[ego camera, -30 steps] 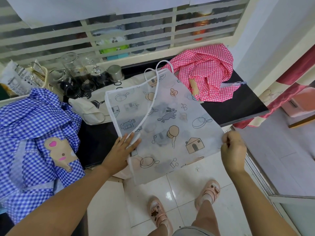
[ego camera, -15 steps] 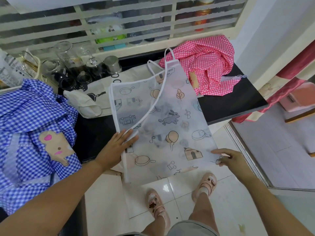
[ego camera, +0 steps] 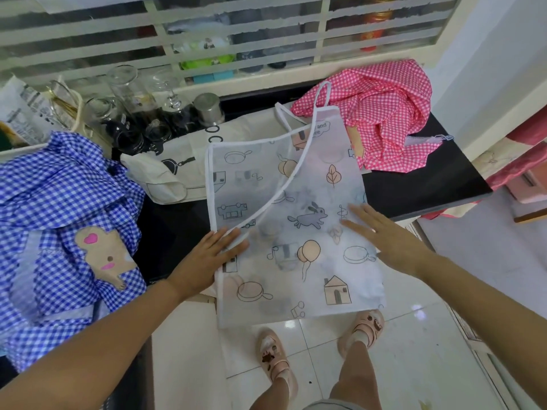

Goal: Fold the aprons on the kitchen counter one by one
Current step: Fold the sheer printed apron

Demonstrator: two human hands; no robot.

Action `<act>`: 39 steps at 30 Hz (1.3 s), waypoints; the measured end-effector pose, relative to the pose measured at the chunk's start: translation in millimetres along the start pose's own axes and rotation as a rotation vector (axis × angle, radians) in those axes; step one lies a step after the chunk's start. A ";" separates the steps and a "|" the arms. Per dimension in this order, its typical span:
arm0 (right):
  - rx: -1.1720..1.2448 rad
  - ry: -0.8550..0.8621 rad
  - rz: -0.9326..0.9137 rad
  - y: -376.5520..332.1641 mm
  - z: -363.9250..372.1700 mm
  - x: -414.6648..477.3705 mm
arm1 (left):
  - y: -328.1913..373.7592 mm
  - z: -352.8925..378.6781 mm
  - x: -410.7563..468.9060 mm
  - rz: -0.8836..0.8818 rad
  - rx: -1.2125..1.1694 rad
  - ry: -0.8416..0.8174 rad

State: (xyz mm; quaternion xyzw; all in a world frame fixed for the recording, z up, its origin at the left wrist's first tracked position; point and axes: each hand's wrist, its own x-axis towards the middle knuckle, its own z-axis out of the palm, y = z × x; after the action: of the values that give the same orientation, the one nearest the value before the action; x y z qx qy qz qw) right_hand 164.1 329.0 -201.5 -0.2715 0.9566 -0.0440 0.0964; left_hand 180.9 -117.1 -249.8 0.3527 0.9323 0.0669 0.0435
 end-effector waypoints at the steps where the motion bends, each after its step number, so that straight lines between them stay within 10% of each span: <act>1: -0.070 -0.035 -0.069 6.2 4.4 4.1 | 0.5 -1.0 0.2 0.004 0.001 0.007; 15: 0.030 0.063 -0.250 43.7 19.7 28.9 | -5.6 -16.5 3.9 -0.072 -0.295 0.124; 20: 0.725 0.013 0.211 30.7 -9.4 38.1 | 6.4 -63.8 28.3 -0.732 -1.222 0.072; 30: 1.122 0.113 0.783 24.3 -48.9 102.0 | -36.1 -76.7 89.5 -1.119 -1.104 -0.023; 39: 1.184 0.094 0.667 15.6 -42.3 98.4 | -29.8 -79.4 83.9 -0.974 -1.008 -0.067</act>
State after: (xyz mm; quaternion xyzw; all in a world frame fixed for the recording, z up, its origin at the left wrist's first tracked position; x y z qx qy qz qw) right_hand 65.3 291.6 -178.2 0.1384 0.8070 -0.5397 0.1957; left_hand 88.5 -91.0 -179.0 -0.1665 0.8378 0.4530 0.2554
